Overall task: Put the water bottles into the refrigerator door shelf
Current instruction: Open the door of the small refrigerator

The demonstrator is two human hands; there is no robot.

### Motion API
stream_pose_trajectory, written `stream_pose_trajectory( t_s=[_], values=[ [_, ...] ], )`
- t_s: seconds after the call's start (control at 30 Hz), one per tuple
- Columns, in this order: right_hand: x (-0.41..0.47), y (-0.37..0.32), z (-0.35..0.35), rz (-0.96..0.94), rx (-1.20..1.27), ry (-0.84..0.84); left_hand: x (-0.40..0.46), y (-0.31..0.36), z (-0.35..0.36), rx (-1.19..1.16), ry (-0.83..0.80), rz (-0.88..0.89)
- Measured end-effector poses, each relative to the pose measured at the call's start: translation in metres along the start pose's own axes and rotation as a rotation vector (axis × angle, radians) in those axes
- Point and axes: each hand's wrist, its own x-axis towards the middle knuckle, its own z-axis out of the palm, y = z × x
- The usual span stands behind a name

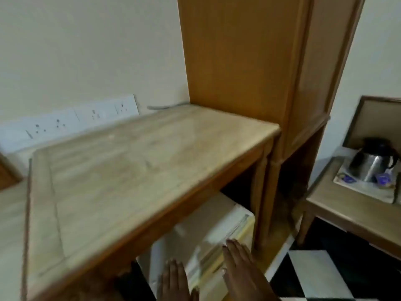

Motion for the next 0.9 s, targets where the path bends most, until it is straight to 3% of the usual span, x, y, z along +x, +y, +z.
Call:
stream_pose_trajectory(
  t_s=[0.03, 0.13, 0.17, 0.2, 0.33, 0.43, 0.63, 0.73, 0.9],
  values=[
    [0.0, -0.003, 0.026, -0.035, 0.002, -0.012, 0.011, -0.003, 0.027, -0.035, -0.01, -0.044],
    [-0.014, -0.011, 0.118, -0.098, 0.083, -0.258, 0.039, -0.029, 0.107, -0.072, -0.256, -0.158],
    [-0.017, -0.014, 0.147, -0.146, 0.124, -0.289, 0.05, -0.036, 0.13, -0.074, -0.254, -0.174],
    [-0.025, -0.019, 0.172, -0.152, 0.141, -0.282, 0.053, -0.039, 0.151, -0.041, -0.21, -0.182],
    [-0.034, -0.019, 0.23, -0.151, 0.203, 0.034, 0.071, -0.051, 0.196, 0.082, -0.069, -0.158],
    [-0.033, -0.021, 0.235, -0.148, 0.216, 0.182, 0.078, -0.06, 0.202, 0.014, -0.118, -0.122],
    [-0.055, -0.017, 0.201, -0.137, 0.243, 0.205, 0.075, -0.065, 0.202, -0.023, -0.154, -0.111],
    [-0.063, 0.008, 0.168, -0.021, 0.138, 0.246, 0.077, -0.061, 0.198, 0.009, -0.116, -0.11],
    [-0.059, 0.041, 0.142, 0.269, -0.278, -0.041, 0.091, -0.046, 0.187, 0.154, -0.017, -0.125]
  ],
)
